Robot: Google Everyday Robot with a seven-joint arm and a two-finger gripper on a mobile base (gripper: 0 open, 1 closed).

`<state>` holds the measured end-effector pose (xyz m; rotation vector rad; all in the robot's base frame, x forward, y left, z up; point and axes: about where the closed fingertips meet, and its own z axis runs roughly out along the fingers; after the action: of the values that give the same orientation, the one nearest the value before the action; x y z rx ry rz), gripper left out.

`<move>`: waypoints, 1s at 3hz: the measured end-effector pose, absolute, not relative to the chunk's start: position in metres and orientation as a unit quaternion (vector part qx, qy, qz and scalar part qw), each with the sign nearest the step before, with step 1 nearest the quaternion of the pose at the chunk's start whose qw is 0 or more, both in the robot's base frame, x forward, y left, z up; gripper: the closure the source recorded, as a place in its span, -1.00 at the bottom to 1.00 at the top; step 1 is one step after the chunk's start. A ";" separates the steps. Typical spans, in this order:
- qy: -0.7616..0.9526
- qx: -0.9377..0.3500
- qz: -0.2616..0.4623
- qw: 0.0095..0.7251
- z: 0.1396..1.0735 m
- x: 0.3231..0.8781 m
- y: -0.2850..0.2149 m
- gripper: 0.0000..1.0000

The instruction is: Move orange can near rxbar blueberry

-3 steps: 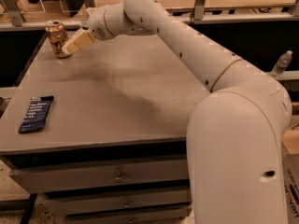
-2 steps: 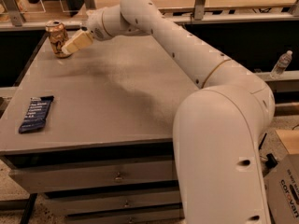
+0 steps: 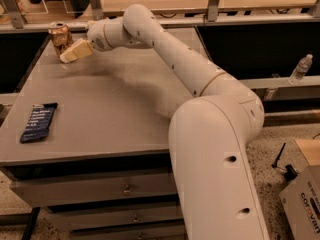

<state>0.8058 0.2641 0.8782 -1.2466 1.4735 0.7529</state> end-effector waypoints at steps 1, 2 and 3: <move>0.597 -0.519 0.343 0.507 0.868 0.807 0.289 -1.00; 0.585 -0.522 0.359 0.506 0.863 0.809 0.308 -1.00; 0.578 -0.531 0.361 0.503 0.861 0.812 0.322 -0.66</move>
Offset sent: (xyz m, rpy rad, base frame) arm 0.0152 0.0596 -0.0163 0.0942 0.0208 0.1107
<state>0.8119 0.3224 0.8612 -1.2825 1.3955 0.8721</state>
